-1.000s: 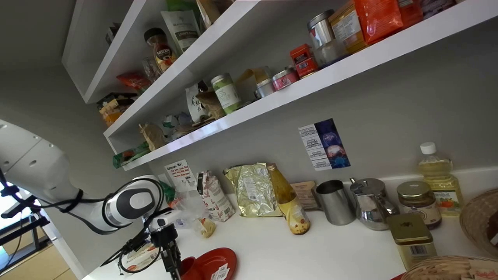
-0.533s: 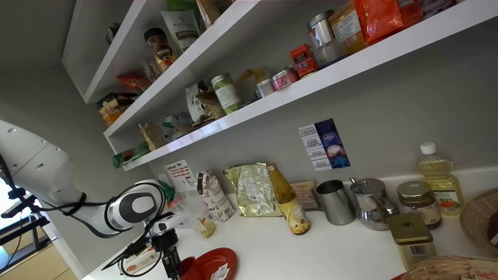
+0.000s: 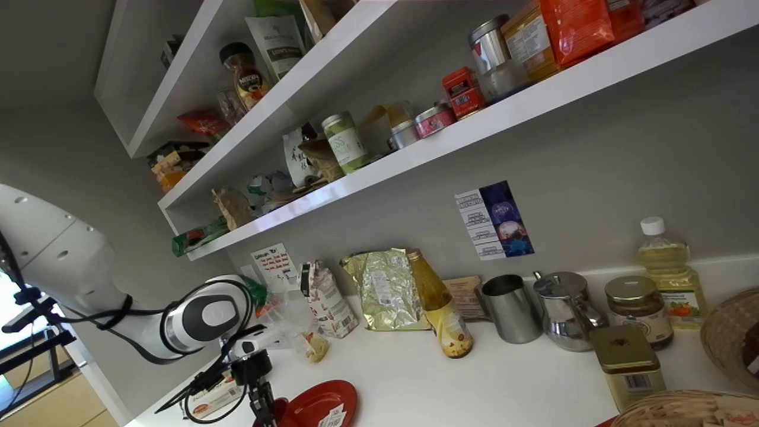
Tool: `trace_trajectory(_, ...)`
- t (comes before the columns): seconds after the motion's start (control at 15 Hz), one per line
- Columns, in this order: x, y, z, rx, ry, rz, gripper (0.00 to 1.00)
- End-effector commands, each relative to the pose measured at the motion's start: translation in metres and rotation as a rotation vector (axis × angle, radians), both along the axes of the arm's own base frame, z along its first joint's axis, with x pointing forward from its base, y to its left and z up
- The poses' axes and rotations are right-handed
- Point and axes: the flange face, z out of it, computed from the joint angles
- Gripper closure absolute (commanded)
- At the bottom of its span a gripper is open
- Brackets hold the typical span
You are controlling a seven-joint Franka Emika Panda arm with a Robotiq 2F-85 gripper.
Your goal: Shift the cup to the counter
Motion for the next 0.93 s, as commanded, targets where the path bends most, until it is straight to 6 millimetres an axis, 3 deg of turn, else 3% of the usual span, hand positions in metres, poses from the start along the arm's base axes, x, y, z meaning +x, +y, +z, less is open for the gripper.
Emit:
trace_trajectory(0.0,0.004,0.001,0.006,0.018,-0.012,-0.008,0.99)
trace_trajectory(0.53,0.036,-0.010,0.076,0.064,-0.153,-0.034,0.99)
trace_trajectory(0.87,0.050,-0.039,0.107,0.056,-0.220,-0.071,0.98)
